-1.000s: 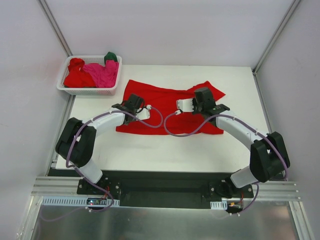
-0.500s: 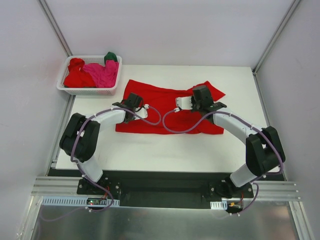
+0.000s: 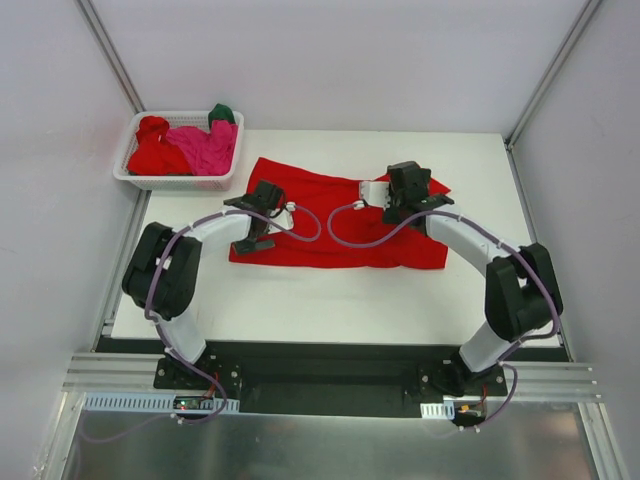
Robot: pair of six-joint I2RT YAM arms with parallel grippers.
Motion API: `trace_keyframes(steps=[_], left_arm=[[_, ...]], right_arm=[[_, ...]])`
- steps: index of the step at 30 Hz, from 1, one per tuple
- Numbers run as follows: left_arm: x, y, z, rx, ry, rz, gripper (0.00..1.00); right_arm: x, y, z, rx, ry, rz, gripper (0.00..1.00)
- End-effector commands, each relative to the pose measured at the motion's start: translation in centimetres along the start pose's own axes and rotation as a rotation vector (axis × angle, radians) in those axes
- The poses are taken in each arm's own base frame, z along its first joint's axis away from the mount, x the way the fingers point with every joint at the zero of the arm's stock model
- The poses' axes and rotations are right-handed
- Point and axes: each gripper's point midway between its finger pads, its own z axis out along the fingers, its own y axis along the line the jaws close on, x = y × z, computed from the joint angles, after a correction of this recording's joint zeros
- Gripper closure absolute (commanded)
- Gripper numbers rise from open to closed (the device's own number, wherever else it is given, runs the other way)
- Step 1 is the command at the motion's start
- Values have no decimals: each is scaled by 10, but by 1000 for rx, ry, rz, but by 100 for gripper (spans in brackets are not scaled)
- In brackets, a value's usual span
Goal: Fold and stack the t-shirts
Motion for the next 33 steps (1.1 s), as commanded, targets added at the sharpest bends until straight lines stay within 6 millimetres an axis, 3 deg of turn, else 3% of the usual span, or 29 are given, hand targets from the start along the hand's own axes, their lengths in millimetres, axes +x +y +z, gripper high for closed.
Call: trace_keyframes(steps=[1, 2, 4, 5, 9, 14, 17, 19, 25, 33], left_arm=[[8, 15, -43, -48, -64, -87, 1], [9, 11, -47, -42, -75, -91, 1], [12, 0, -59, -40, -100, -81, 1], [13, -13, -62, 3, -111, -73, 1], [20, -53, -77, 155, -147, -53, 1], [20, -87, -77, 304, -165, -34, 1], [12, -105, -80, 426, -187, -18, 1], [5, -113, -79, 490, -192, -5, 1], [-9, -103, -72, 553, -201, 23, 1], [0, -89, -53, 569, -160, 22, 1]], right_arm=[[24, -17, -46, 11, 18, 154, 4], [27, -2, -52, -47, 15, 146, 4], [33, 8, -71, -81, -7, 165, 4], [37, 24, -79, -145, -4, 147, 4], [50, 53, -101, -260, -15, 150, 4], [42, 103, -129, -526, -112, 116, 4], [34, 122, -147, -701, -146, 129, 4], [35, 132, -147, -792, -116, 155, 4], [32, 115, -137, -791, -96, 227, 4], [43, 140, -145, -883, -68, 251, 4]])
